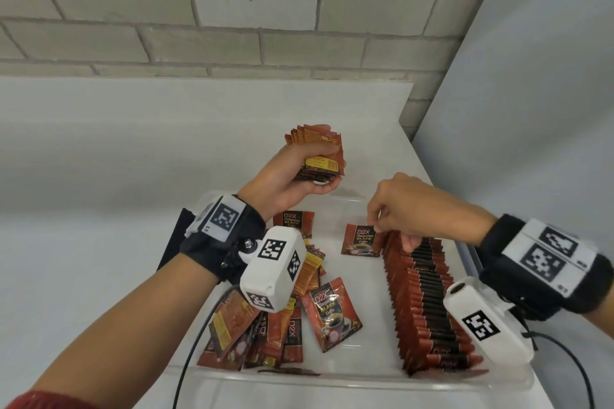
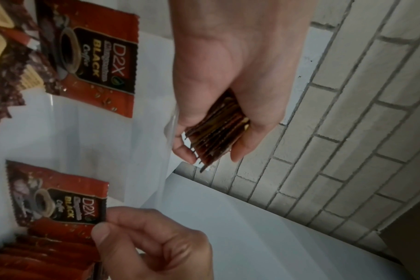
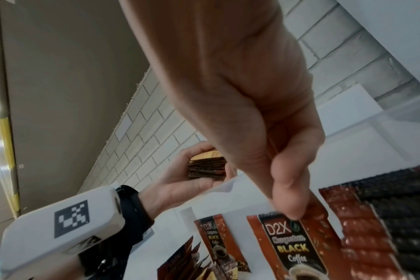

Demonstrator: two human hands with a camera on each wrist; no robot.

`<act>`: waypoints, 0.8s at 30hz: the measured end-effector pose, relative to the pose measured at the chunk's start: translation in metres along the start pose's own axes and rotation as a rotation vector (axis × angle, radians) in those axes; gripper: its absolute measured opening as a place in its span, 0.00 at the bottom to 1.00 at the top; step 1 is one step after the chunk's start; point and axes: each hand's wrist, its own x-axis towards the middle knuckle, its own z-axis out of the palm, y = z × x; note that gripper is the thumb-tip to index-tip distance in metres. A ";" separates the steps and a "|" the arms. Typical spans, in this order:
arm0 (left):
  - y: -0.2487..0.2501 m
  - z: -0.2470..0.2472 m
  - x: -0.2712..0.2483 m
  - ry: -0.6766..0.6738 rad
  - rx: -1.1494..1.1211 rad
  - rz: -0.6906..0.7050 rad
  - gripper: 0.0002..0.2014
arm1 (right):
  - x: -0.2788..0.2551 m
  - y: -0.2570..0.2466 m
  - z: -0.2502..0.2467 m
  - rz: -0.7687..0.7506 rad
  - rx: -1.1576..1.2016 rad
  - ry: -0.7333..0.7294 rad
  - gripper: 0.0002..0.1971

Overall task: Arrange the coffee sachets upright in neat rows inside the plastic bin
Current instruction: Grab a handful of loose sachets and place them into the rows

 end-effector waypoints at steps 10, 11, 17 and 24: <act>0.001 0.001 -0.003 0.014 0.016 -0.006 0.08 | -0.011 -0.010 -0.018 0.017 -0.011 0.043 0.05; 0.000 0.001 -0.002 0.017 0.016 -0.007 0.08 | -0.014 -0.013 -0.018 0.006 0.002 0.009 0.05; -0.001 0.000 0.000 0.034 0.012 -0.013 0.10 | -0.019 -0.033 0.013 -0.037 -0.038 -0.468 0.19; 0.000 0.001 -0.001 0.034 0.022 -0.020 0.07 | -0.005 -0.047 0.043 0.028 0.072 -0.620 0.12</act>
